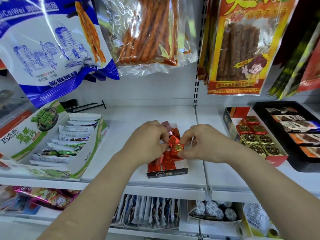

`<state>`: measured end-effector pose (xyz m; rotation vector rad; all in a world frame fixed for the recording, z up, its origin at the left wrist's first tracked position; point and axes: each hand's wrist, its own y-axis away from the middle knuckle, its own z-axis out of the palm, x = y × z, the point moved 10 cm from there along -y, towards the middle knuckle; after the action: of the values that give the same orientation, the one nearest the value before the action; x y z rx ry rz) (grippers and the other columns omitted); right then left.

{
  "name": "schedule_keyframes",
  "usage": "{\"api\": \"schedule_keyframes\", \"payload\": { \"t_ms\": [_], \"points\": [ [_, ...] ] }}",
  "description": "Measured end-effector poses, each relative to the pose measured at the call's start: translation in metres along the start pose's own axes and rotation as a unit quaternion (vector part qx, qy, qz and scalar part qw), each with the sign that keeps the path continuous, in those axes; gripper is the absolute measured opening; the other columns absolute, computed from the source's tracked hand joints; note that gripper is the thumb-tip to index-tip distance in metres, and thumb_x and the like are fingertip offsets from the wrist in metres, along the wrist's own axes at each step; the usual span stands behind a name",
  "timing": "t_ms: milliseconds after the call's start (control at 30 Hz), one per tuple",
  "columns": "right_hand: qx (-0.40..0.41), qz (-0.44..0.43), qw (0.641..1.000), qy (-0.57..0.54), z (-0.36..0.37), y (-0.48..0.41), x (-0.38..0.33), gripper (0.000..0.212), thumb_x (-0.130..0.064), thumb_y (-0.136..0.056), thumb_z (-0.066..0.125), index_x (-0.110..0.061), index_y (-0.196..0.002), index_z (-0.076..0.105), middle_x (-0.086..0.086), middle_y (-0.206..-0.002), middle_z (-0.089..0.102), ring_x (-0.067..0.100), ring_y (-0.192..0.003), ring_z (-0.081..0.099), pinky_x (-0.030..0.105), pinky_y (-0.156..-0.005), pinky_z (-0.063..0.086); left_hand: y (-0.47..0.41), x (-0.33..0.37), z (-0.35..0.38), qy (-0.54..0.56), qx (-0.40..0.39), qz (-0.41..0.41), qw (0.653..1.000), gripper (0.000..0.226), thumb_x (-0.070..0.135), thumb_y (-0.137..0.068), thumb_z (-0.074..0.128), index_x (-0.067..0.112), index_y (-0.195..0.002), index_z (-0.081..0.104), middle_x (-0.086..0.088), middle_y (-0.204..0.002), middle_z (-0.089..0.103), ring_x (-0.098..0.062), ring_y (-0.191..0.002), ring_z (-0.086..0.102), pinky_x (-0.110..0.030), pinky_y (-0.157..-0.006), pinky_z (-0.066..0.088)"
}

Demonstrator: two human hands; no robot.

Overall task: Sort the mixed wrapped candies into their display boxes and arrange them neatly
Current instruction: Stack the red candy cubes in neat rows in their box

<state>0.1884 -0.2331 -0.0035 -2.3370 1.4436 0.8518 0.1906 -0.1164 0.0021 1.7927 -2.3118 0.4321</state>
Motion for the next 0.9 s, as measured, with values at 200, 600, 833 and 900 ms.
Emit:
{"api": "schedule_keyframes", "payload": {
  "t_ms": [200,600,833,900],
  "points": [
    [0.039,0.032,0.998,-0.041,-0.021,0.0,0.019,0.014,-0.033,-0.072,0.08,-0.027,-0.085,0.075,-0.013,-0.083,0.069,-0.002,-0.067,0.059,0.006,-0.056,0.043,0.005,0.016,0.001,-0.022,-0.027,0.005,0.999,0.009,0.035,-0.083,0.065,0.029,-0.083,0.072,0.01,-0.091,0.057,-0.011,-0.088,0.054,-0.03,-0.077,0.049],
    [0.008,0.031,0.999,-0.044,-0.019,0.006,0.016,0.018,-0.028,-0.073,0.081,-0.027,-0.09,0.074,-0.014,-0.083,0.071,-0.008,-0.073,0.061,0.002,-0.06,0.044,0.003,0.037,0.015,-0.196,-0.022,-0.009,0.98,0.034,0.055,-0.075,0.066,0.023,-0.073,0.055,0.002,-0.083,0.052,-0.02,-0.094,0.05,-0.03,-0.068,0.037],
    [0.024,0.032,0.999,-0.03,-0.025,0.011,0.017,0.016,-0.032,-0.074,0.08,-0.026,-0.088,0.075,-0.015,-0.079,0.066,0.001,-0.075,0.06,-0.001,-0.058,0.039,0.006,-0.001,0.019,0.055,-0.119,-0.098,0.987,0.036,0.044,-0.087,0.062,0.01,-0.081,0.072,-0.004,-0.066,0.062,-0.017,-0.062,0.056,-0.028,-0.057,0.041],
    [0.034,0.033,0.999,-0.014,-0.022,0.011,0.013,0.018,-0.037,-0.073,0.08,-0.025,-0.085,0.075,-0.014,-0.075,0.062,0.002,-0.07,0.055,0.0,-0.058,0.039,0.008,-0.013,0.012,0.125,-0.119,-0.126,0.977,0.033,0.04,-0.087,0.065,0.008,-0.084,0.074,-0.012,-0.076,0.067,-0.021,-0.066,0.059,-0.034,-0.063,0.046]
  ]
}}
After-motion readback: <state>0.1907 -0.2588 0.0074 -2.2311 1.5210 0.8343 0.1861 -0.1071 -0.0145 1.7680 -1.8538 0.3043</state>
